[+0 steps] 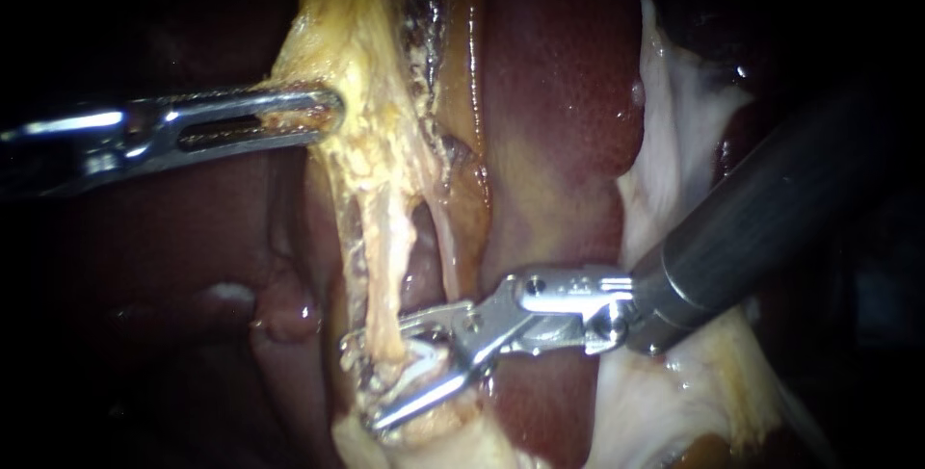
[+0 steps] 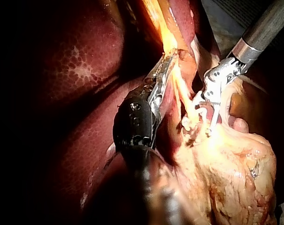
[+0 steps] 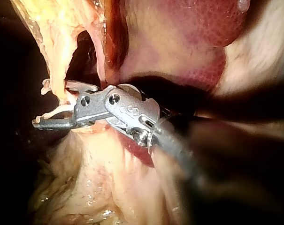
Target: Clipping first clip left tube
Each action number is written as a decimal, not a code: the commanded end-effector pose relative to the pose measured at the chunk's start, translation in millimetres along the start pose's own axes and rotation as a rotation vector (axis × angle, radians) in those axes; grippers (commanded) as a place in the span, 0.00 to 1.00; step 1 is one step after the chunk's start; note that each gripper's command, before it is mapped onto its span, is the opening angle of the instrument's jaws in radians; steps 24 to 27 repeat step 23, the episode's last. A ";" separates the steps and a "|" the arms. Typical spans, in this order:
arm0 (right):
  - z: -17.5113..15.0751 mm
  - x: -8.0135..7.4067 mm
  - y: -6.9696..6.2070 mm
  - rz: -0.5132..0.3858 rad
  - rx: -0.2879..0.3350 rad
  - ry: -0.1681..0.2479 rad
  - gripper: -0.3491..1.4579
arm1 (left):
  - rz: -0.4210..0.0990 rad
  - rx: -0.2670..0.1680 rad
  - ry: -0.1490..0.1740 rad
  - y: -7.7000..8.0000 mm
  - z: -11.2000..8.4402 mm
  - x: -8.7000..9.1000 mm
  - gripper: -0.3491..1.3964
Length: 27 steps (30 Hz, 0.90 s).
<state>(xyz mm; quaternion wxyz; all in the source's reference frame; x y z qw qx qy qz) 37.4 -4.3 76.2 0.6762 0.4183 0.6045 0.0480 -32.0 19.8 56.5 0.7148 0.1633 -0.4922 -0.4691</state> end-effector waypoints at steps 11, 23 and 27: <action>-2.3 -1.3 1.5 0.010 -0.070 -0.042 0.00 | 0.000 0.000 0.000 0.0 0.0 0.0 0.00; -2.1 -1.3 1.2 0.010 -0.069 -0.049 0.00 | 0.000 0.000 0.000 0.0 -0.1 0.0 0.00; -2.1 -1.3 1.2 0.010 -0.069 -0.049 0.00 | 0.000 0.000 0.000 0.0 -0.1 0.0 0.00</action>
